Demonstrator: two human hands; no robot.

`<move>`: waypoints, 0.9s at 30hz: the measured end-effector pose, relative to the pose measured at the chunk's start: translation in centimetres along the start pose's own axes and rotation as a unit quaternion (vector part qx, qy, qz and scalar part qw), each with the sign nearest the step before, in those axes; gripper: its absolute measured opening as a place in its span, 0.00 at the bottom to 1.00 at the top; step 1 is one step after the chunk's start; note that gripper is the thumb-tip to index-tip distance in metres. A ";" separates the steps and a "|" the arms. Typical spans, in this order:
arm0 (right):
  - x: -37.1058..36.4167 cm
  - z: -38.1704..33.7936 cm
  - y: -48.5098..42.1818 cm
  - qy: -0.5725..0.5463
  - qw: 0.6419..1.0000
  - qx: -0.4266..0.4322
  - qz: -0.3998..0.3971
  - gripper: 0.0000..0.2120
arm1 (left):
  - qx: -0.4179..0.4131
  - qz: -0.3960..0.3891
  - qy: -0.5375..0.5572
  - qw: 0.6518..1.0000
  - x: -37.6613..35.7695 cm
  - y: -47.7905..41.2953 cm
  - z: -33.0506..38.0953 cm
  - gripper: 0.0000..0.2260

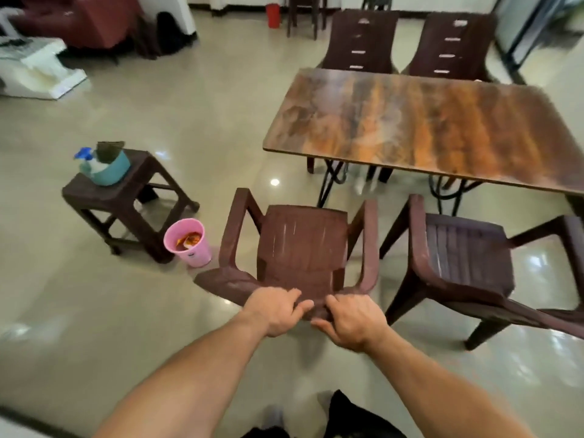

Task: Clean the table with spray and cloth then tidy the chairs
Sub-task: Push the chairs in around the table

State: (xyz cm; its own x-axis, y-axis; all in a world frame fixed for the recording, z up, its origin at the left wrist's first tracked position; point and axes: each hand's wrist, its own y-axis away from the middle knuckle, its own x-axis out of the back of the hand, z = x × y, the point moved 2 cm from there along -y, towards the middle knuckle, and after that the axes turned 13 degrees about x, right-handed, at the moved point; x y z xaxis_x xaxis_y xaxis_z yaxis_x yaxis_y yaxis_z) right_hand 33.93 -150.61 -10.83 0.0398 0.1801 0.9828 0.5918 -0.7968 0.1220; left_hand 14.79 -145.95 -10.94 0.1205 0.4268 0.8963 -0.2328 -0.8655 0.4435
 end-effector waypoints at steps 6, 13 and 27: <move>-0.3 -1.5 1.6 -0.005 0.999 -0.037 0.010 0.33 | -0.095 0.074 -0.020 0.993 0.5 0.2 0.7 0.30; 1.3 2.2 1.2 0.010 0.997 -0.063 0.037 0.32 | -0.090 0.134 -0.043 0.986 2.5 -2.7 3.1 0.31; 2.9 9.4 -1.9 0.004 0.996 -0.072 0.058 0.35 | -0.012 0.180 0.009 0.983 4.9 -9.5 5.5 0.44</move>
State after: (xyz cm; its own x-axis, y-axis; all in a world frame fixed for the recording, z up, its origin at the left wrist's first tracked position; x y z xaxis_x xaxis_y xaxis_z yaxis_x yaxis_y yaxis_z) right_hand 40.52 -143.18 -9.55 0.0937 0.0782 0.9925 0.4616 -0.8867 0.0263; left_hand 22.89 -137.09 -10.74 0.0096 0.0975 0.9952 -0.2799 -0.9552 0.0962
